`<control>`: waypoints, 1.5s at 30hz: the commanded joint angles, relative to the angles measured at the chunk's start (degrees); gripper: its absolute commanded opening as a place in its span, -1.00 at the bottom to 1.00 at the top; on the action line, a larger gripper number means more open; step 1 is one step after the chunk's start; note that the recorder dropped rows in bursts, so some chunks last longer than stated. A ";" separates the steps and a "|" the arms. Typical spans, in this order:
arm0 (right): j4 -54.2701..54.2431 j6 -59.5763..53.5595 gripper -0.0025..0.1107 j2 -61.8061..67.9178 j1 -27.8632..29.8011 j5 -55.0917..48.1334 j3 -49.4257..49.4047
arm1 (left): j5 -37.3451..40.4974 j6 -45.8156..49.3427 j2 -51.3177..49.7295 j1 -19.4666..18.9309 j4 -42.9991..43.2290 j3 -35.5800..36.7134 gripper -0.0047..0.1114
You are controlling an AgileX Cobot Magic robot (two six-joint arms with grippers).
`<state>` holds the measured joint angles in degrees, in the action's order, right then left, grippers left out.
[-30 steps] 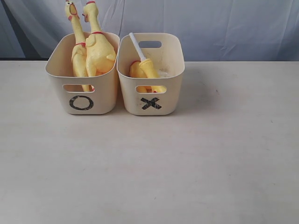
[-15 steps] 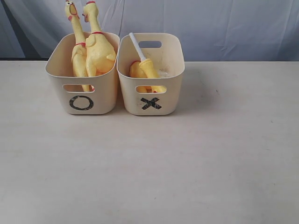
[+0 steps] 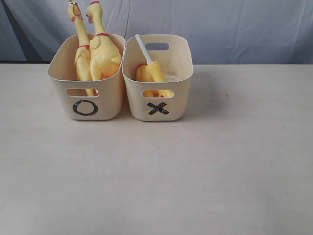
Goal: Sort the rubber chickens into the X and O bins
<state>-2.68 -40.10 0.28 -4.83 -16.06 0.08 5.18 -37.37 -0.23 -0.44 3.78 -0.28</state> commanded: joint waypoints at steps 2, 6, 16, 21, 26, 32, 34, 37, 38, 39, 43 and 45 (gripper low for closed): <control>0.24 -0.10 -0.96 -0.28 0.40 -0.64 -0.08 | 6.01 0.12 0.23 0.04 0.39 0.28 -0.91; 0.24 -0.10 -0.96 -0.28 0.40 -0.87 -0.08 | 8.11 0.12 0.23 0.04 0.39 0.28 -0.91; -2.02 -0.10 -0.96 -0.28 0.40 -1.32 -0.08 | 8.11 0.24 0.23 0.04 0.64 0.28 -0.91; -2.00 -0.10 -0.96 -0.28 0.40 -1.11 -0.08 | 7.11 0.24 0.23 0.04 0.81 0.28 -0.91; -2.13 1.73 -0.96 -0.28 0.40 -0.98 -0.08 | 6.71 11.24 0.23 0.04 0.81 0.28 -0.91; -2.13 22.23 -0.96 -0.28 0.40 -0.98 -0.08 | 6.69 32.61 0.23 0.04 0.99 0.28 -0.91; -2.13 27.82 -0.96 -0.28 0.40 -0.63 -0.08 | 6.69 32.61 0.23 0.04 0.99 0.28 -0.91; -2.13 29.50 -0.96 -0.28 0.40 -0.15 -0.08 | 6.69 32.61 0.23 0.04 0.99 0.28 -0.91; -2.13 29.50 -0.96 -0.28 0.40 -0.15 -0.08 | 6.80 32.61 0.23 0.04 0.98 0.28 -0.91; -2.13 29.50 -0.96 -0.28 0.40 -0.15 -0.08 | 6.80 33.13 0.23 0.04 1.11 0.28 -0.91; -2.13 29.60 -0.96 -0.28 0.40 -0.52 -0.08 | 6.91 35.25 0.23 0.04 1.14 0.28 -0.91; -2.13 29.60 -0.96 -0.28 0.40 -0.91 -0.08 | 7.06 35.23 0.23 0.04 1.14 0.28 -0.91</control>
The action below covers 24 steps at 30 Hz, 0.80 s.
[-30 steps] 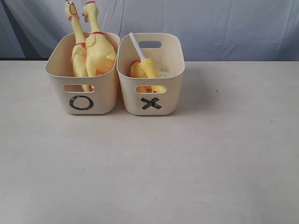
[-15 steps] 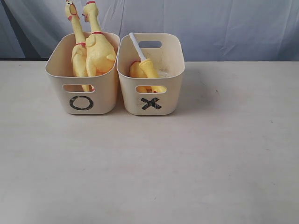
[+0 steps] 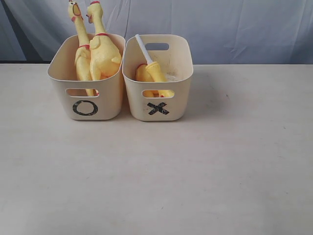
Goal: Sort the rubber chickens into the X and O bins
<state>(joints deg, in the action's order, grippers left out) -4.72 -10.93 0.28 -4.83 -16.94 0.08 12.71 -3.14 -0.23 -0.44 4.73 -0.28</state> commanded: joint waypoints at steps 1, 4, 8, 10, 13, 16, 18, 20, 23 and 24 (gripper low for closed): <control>-0.09 0.43 -0.96 -0.28 0.40 -0.03 -0.08 | -0.47 1.00 0.23 0.04 0.18 0.28 -0.91; -0.09 0.43 -0.96 -0.28 0.40 -0.03 -0.08 | -0.47 1.00 0.23 0.04 0.18 0.28 -0.91; -0.09 0.43 -0.96 -0.28 0.40 -0.03 -0.08 | -0.47 1.00 0.23 0.04 0.18 0.28 -0.91; -0.09 0.43 -0.96 -0.28 0.40 -0.03 -0.08 | -0.47 1.00 0.23 0.04 0.18 0.28 -0.91; -0.37 0.43 -0.96 -0.28 0.40 -0.49 -0.08 | -0.47 1.00 0.23 0.04 0.18 0.28 -0.91; -2.98 0.43 -0.96 -0.28 0.40 -0.49 -0.08 | -0.47 1.00 0.23 0.04 0.18 0.28 -0.91; -3.72 0.43 -0.96 -0.28 0.40 -0.49 -0.08 | -0.47 1.00 0.23 0.04 0.18 0.28 -0.91; -3.95 0.43 -0.96 -0.28 0.40 -0.49 -0.08 | -0.47 1.00 0.23 0.04 0.18 0.28 -0.91; -3.95 0.43 -0.96 -0.28 0.40 -0.49 -0.08 | -0.47 1.00 0.23 0.04 0.18 0.28 -0.91; -3.95 0.43 -0.96 -0.28 0.40 -0.49 -0.08 | -0.47 1.00 0.23 0.04 0.18 0.28 -0.91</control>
